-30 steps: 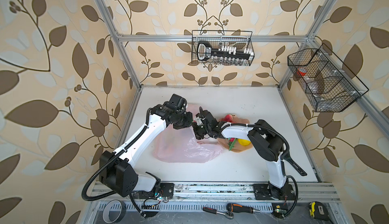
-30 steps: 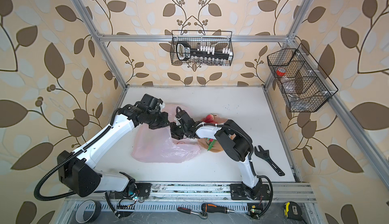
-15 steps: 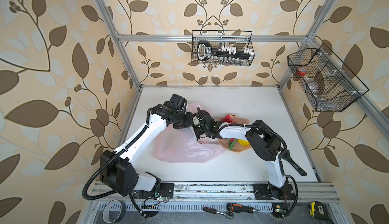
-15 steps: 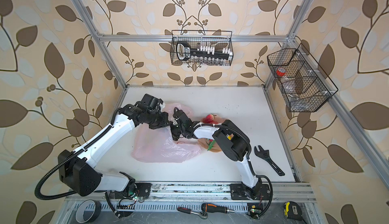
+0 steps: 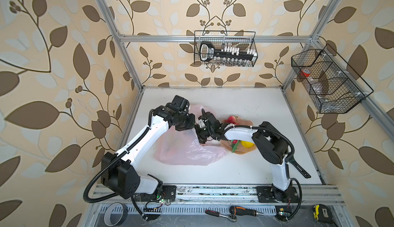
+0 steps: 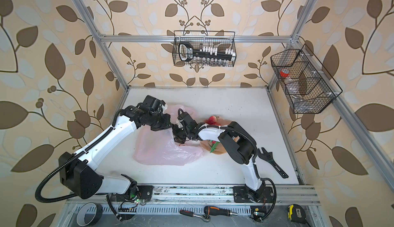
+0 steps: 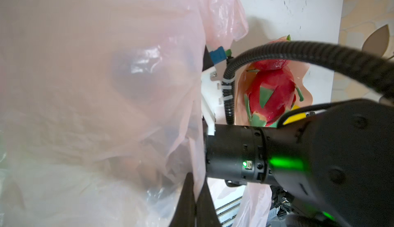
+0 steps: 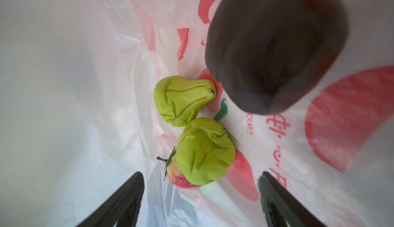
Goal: Place the fruits into the plastic bag
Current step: Place the fruit in the plastic bag.
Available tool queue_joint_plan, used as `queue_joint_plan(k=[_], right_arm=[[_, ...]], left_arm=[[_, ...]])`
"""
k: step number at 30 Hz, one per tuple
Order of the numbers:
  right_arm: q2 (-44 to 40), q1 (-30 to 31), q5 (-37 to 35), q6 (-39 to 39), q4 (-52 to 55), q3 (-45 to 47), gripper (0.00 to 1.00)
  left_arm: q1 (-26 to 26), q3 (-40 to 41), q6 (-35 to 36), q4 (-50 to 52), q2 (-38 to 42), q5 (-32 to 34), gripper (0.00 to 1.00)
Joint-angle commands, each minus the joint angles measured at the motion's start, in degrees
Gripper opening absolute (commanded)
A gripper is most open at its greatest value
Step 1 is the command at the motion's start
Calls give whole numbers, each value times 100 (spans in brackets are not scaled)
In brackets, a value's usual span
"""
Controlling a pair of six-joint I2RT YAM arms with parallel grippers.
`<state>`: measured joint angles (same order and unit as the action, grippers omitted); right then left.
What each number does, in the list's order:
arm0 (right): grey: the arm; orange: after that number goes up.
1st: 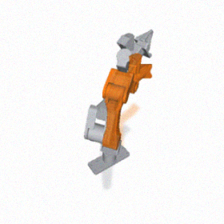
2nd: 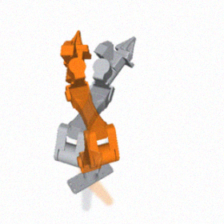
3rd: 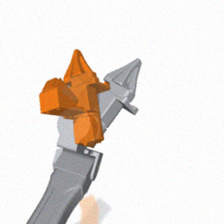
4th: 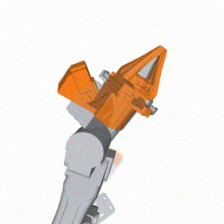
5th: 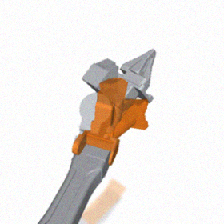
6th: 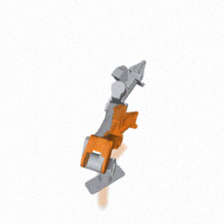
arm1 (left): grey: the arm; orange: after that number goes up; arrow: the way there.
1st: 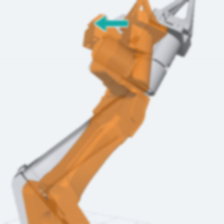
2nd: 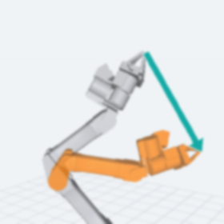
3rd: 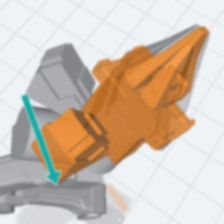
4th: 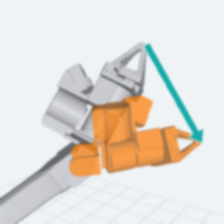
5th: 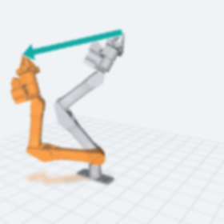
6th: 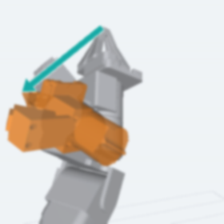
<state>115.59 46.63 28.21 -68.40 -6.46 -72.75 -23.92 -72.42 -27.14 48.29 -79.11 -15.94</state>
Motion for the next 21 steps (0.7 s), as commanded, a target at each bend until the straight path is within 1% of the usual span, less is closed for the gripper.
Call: queue_joint_plan(k=[1,17,21], right_arm=[[-563,-19,-205,253,265,293,86],[-1947,-176,-877,944,1618,832,87],[-2342,-248,-1183,1352,2251,809,87]], left_arm=[[28,-46,175,101,260,133,0],[27,-91,280,103,229,159,0],[28,-88,289,60,239,87,0]])
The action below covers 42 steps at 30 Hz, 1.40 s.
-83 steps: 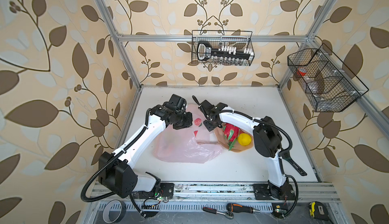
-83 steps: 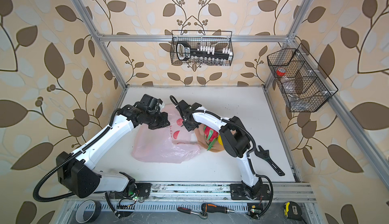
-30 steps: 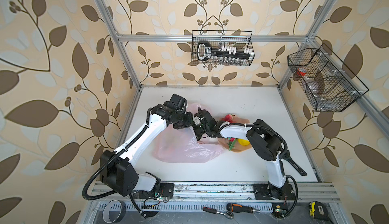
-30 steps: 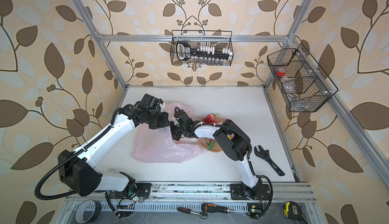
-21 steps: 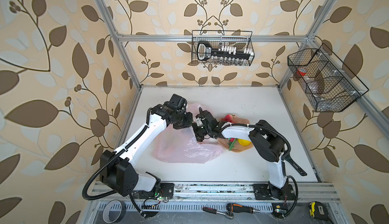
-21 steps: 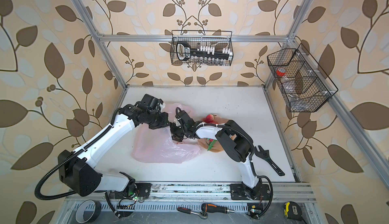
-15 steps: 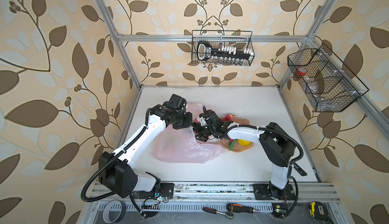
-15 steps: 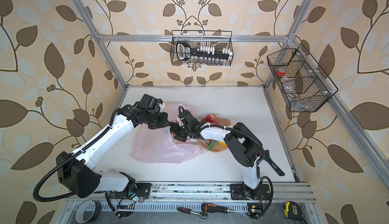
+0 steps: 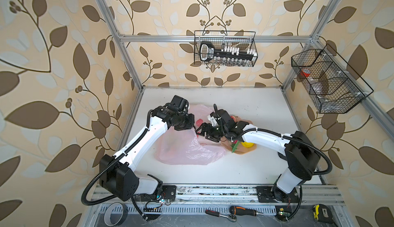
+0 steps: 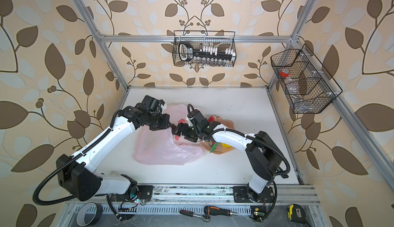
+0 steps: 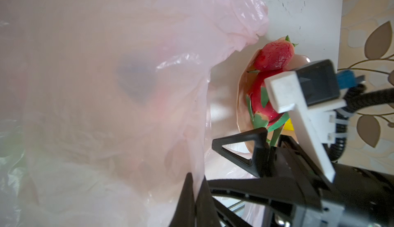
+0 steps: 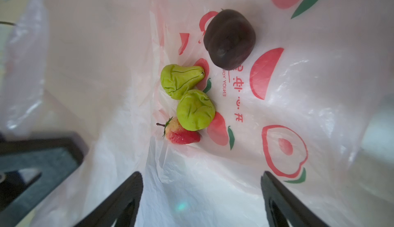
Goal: Place the fruits into the plastic bag
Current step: Place the fruit in the plastic bag, then pick up the fruit from the plate.
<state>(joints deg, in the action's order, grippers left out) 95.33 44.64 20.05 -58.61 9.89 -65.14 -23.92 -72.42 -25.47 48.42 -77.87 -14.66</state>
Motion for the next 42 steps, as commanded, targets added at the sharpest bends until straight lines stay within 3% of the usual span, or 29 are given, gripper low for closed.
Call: queue_joint_plan(k=[1,10,21,28,42], right_arm=[[-431,-76,-463,485,805,48,87],[-1423,-684,-1129,1531,2194,19,90],[-1732,-1751,-2140,3268,3822,-346,91],[-1822,-1775,-2947,3945,4528,-234,91],[-1678,-1586,-3365,4634,4579,418,92]], left_arm=[[28,-80,131,37,126,-59,0],[28,-109,154,-27,71,-166,0],[28,-151,148,-30,43,-204,0],[28,-158,144,-30,30,-204,0],[19,-170,139,-49,-16,-266,0]])
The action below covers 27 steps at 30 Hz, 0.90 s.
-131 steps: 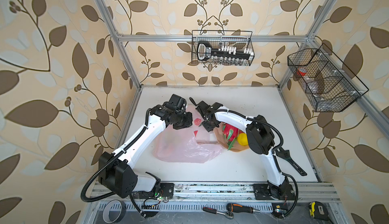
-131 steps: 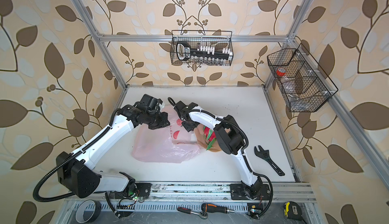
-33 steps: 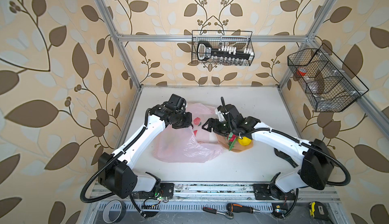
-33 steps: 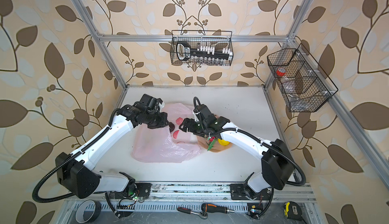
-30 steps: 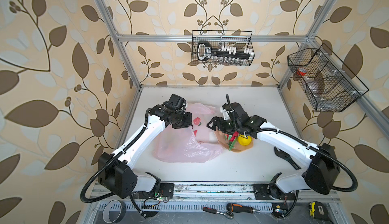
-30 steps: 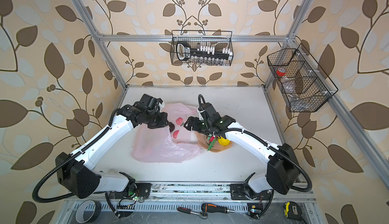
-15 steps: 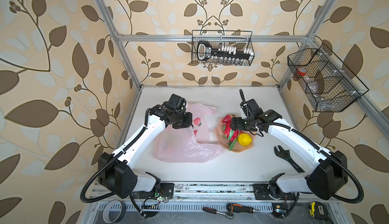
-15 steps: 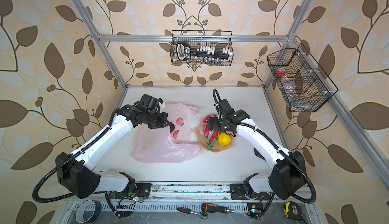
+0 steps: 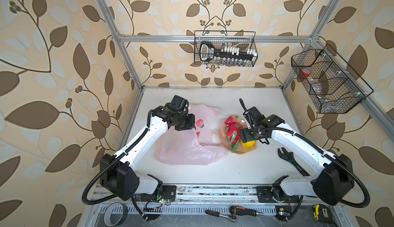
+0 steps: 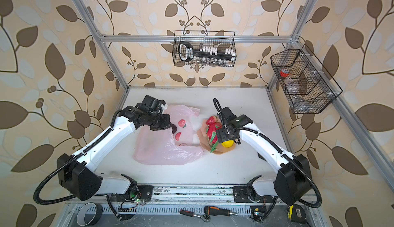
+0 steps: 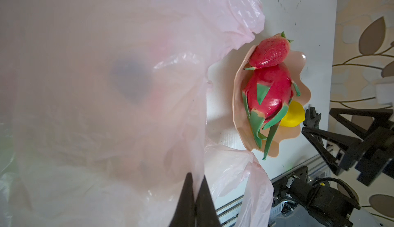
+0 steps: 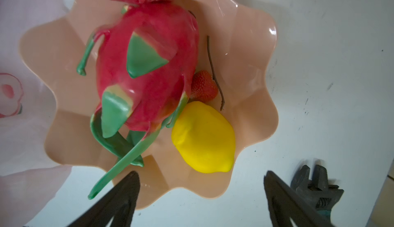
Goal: Place the fruits into the plastic bag
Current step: Pick up the fruit from the plate.
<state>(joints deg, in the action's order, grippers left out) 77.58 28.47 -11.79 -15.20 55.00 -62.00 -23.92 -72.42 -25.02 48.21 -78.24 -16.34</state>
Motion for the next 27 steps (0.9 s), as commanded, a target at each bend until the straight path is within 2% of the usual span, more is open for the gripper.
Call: queue_joint_plan(k=[1,5,22,27], right_arm=[[141,34,-145,333,-16,132,92],[424,44,-226,378,-111,163,92],[1233,-123,186,277,-869,602,90],[1293,-131,195,246,-965,634,83]], left_arm=[[19,-167,93,-30,19,-100,0],[19,-177,94,-13,18,-120,0],[19,-180,50,-22,72,-124,0],[17,-205,58,-13,54,-126,0]])
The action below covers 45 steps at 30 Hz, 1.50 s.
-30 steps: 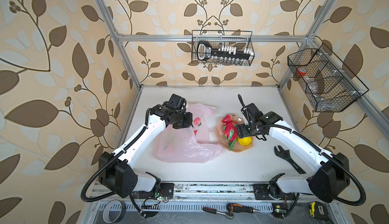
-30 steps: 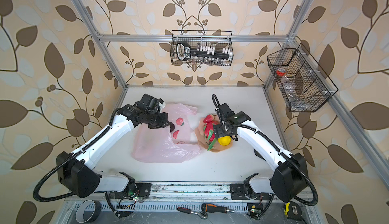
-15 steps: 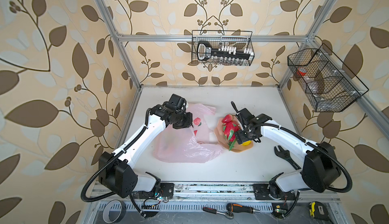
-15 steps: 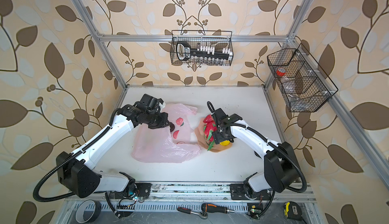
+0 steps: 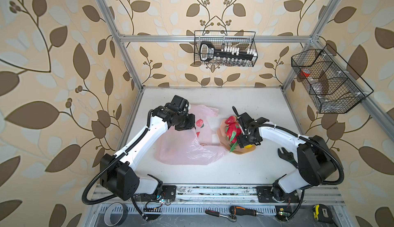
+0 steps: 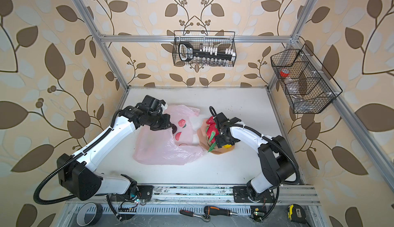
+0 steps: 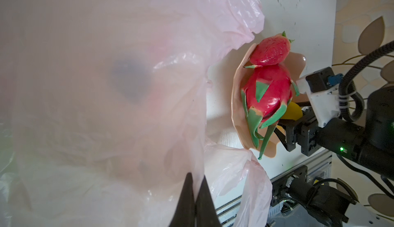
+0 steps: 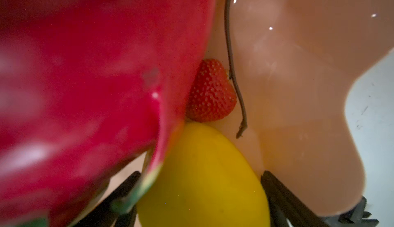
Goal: Place the fruits into the plastic bag
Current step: Pick up the fruit from the plate.
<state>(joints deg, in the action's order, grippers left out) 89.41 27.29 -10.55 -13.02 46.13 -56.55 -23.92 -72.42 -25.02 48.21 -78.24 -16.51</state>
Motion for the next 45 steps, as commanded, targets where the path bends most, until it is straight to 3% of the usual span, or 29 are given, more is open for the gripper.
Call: queue_joint_plan(k=[1,11,33,42,45], right_arm=[[112,-13,72,19,-80,96,80],[-231,0,2,-170,-59,212,56],[-1408,-418,218,-635,1203,-693,54],[-2039,-1311,1637,-850,766,-441,54],[-2178,-1664,2408,-1020,474,-248,54]], left_arm=[[14,-202,58,-13,54,-104,0],[11,-235,50,-11,37,-80,0],[2,-239,-11,-40,2,-115,0],[-34,-238,-21,-39,28,-107,0],[-42,-238,-21,-39,28,-106,0]])
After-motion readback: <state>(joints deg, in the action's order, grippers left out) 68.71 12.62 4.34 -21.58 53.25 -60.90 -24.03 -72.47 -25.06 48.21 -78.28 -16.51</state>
